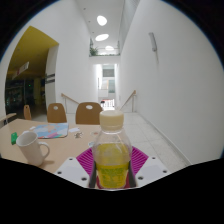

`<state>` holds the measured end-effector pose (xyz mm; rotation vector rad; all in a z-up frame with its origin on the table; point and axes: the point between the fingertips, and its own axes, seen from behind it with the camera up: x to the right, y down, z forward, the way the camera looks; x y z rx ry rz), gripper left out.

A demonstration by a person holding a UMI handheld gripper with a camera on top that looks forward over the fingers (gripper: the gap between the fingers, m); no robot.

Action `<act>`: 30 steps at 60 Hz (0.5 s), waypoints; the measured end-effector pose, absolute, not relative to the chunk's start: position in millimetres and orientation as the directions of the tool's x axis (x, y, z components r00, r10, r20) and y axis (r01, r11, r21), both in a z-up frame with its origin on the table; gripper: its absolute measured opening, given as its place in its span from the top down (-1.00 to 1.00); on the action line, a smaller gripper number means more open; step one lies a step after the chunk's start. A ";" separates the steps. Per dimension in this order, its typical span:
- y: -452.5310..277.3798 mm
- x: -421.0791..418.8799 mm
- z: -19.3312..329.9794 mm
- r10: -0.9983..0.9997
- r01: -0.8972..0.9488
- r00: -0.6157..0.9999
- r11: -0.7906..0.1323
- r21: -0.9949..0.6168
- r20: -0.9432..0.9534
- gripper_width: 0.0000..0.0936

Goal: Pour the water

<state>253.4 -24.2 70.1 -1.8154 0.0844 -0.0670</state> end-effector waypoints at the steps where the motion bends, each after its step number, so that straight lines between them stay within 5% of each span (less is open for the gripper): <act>1: -24.3 254.0 69.3 -0.096 -0.023 0.995 -0.253 -0.967 0.001 -0.04; 3: -25.1 254.9 65.8 -0.105 -0.031 0.994 -0.280 -0.960 -0.002 -0.13; 8: -39.2 255.0 66.1 -0.094 -0.051 0.995 -0.313 -0.948 -0.023 -0.89; 30: -156.0 245.7 64.5 0.023 -0.150 0.986 -0.325 -0.934 -0.167 -0.84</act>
